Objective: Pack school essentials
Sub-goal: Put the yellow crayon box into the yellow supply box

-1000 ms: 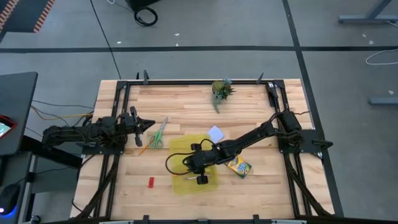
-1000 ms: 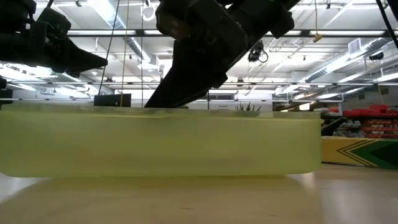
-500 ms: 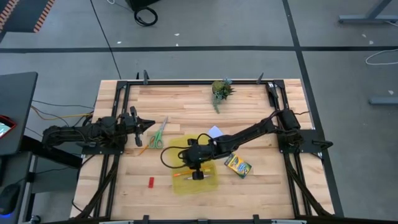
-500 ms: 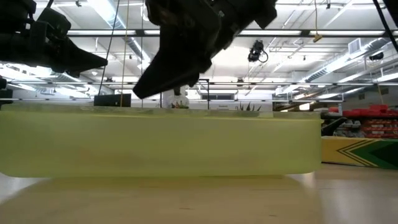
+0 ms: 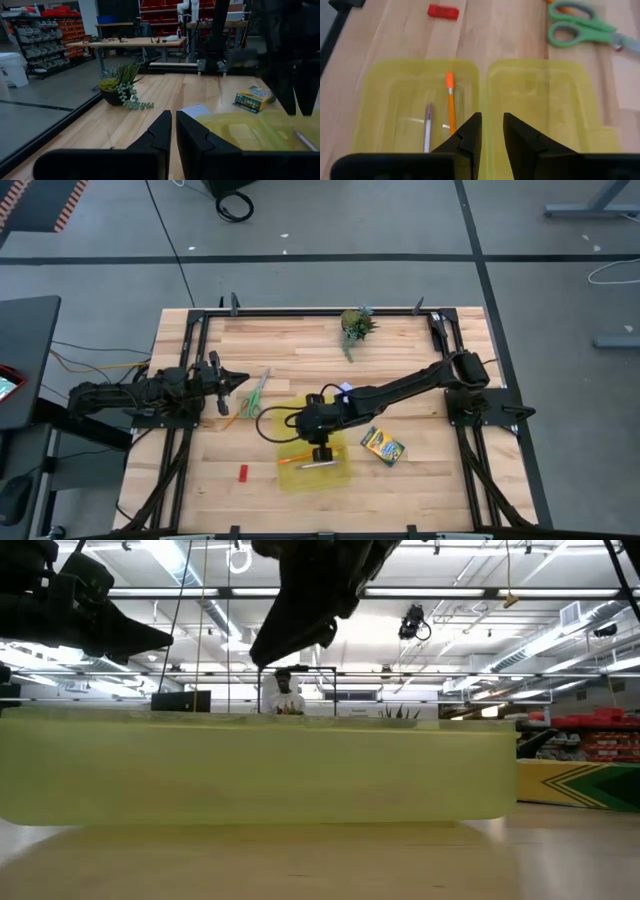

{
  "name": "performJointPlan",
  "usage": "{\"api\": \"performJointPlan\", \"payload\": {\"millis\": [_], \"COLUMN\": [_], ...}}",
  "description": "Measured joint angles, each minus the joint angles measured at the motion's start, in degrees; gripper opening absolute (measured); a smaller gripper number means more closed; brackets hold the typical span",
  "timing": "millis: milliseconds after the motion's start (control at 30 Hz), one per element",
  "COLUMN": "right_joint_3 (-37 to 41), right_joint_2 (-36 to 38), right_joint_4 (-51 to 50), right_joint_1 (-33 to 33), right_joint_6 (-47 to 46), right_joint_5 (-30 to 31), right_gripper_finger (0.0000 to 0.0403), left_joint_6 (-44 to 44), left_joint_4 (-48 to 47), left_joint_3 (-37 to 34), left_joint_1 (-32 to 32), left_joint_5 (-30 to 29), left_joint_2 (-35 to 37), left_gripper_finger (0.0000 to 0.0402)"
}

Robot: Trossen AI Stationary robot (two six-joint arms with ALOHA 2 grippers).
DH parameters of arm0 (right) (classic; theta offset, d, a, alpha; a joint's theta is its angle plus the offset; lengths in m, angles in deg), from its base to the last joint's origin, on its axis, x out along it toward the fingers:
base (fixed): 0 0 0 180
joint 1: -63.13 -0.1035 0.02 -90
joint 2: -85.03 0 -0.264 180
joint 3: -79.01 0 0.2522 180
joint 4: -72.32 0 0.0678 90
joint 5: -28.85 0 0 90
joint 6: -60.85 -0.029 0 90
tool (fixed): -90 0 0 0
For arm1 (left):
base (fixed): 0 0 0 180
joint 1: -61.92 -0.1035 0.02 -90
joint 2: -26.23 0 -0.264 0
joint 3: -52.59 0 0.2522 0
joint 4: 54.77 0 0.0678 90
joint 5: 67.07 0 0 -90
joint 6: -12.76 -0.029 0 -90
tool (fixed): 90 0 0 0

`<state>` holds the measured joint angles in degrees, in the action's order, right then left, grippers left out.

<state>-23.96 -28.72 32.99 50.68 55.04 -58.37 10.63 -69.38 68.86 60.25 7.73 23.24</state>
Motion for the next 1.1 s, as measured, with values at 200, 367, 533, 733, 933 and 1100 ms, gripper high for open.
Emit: {"api": "performJointPlan", "payload": {"millis": [200,367,533,733,933,1100], "right_joint_3": [3.6,10.6,16.6,22.9,26.1,26.2], "right_joint_2": [4.6,10.6,17.2,23.7,26.1,26.1], "right_joint_4": [-3.3,-2.7,-2.0,-2.0,-5.2,-8.3], "right_joint_1": [0.3,0.7,1.0,2.1,2.3,1.7], "right_joint_6": [0.2,-1.4,-2.1,-7.3,-14.2,-18.3], "right_joint_5": [2.9,4.5,5.2,6.0,2.7,1.2], "right_gripper_finger": [0.0086,0.0086,0.0086,0.0086,0.0095,0.0142], "left_joint_6": [0.0,0.0,0.0,0.0,0.0,0.0], "left_joint_4": [0.1,-0.3,-0.3,0.1,0.1,0.1], "left_joint_3": [0.0,0.0,0.0,0.0,0.0,0.0], "left_joint_1": [0.0,0.0,0.0,0.0,0.0,0.0], "left_joint_5": [0.0,0.0,0.0,0.0,0.0,0.0], "left_joint_2": [-0.7,-0.8,-0.8,-0.8,-0.8,-0.8], "left_gripper_finger": [0.0025,0.0032,0.0036,0.0027,0.0024,0.0031]}}
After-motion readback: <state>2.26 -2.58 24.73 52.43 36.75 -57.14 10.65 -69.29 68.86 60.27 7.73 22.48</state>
